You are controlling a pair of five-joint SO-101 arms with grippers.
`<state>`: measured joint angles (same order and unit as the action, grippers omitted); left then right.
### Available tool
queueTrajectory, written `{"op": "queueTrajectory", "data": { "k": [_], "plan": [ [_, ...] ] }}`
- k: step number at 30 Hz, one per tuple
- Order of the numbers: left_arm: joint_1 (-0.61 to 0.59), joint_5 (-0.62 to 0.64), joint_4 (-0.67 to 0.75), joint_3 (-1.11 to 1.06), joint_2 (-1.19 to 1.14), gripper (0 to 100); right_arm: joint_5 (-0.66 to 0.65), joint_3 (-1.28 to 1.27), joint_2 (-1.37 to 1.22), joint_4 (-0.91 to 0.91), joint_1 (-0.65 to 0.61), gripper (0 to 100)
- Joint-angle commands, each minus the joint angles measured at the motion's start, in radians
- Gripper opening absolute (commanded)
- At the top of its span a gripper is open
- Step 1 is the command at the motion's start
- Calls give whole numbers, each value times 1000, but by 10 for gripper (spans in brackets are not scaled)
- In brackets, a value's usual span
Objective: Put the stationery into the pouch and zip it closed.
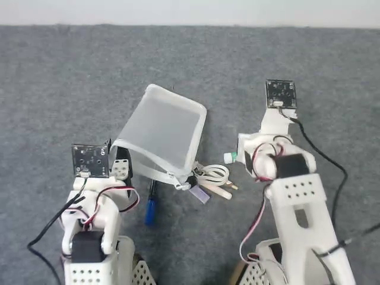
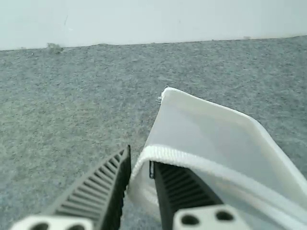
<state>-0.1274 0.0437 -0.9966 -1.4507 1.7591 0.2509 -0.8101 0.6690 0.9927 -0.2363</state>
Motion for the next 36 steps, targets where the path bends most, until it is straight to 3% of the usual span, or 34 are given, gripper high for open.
{"op": "queueTrajectory", "data": {
  "k": [1, 10, 24, 32, 36],
  "plan": [
    [-3, 17, 18, 48, 21, 59, 104, 61, -47, 5, -19, 131],
    [-3, 17, 15, 48, 21, 59, 394, 149, -302, 82, -77, 251],
    [-3, 17, 3, 48, 25, 59, 514, 417, -719, 73, 24, 257],
    [-3, 17, 3, 48, 25, 59, 520, 539, -897, 73, 90, 256],
    [-3, 17, 3, 48, 25, 59, 520, 569, -946, 73, 99, 203]
  ]
}}
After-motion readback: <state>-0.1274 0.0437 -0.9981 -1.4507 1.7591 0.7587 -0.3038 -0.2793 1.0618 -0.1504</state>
